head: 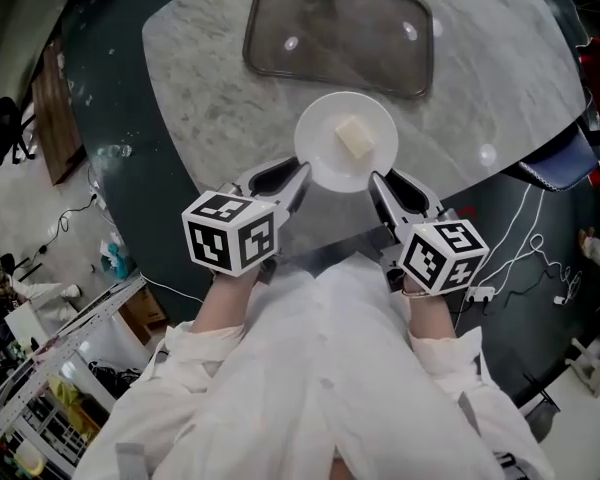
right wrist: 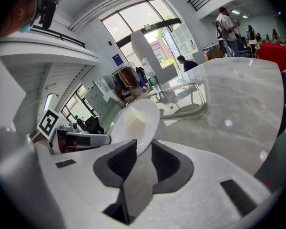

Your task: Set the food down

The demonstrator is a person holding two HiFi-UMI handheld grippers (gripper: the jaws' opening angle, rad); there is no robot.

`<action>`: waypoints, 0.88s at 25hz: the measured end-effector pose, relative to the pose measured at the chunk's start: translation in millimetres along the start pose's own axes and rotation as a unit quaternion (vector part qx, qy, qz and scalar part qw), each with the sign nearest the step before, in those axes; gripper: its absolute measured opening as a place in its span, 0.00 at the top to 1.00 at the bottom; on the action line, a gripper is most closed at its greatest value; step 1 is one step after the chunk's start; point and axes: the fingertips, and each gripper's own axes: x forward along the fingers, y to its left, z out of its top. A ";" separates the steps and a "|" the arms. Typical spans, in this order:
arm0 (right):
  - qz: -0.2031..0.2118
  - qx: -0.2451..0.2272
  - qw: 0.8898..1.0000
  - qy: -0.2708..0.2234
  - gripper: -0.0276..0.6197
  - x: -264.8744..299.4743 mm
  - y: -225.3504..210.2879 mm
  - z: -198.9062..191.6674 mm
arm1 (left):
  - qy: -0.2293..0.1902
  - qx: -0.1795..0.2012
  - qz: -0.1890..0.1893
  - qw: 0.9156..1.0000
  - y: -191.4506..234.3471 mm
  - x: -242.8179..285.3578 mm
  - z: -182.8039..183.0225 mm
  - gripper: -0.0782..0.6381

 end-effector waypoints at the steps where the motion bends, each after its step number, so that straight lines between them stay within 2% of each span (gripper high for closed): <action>1: 0.004 -0.003 1.000 0.002 0.82 5.1 -1.7 6.8 | -0.001 0.000 0.003 1.000 2.9 3.5 6.6 0.79; 8: 0.031 -0.023 0.999 0.015 0.82 37.2 -17.6 55.0 | -0.016 -0.007 0.023 1.000 19.7 29.8 54.1 0.79; 16: 0.045 -0.046 0.998 0.024 0.83 68.5 -44.5 110.4 | -0.040 -0.017 0.043 0.998 28.7 62.1 104.1 0.79; 22: 0.059 -0.062 0.996 0.033 0.82 101.8 -60.4 139.1 | -0.050 -0.020 0.062 0.997 47.5 84.3 134.5 0.79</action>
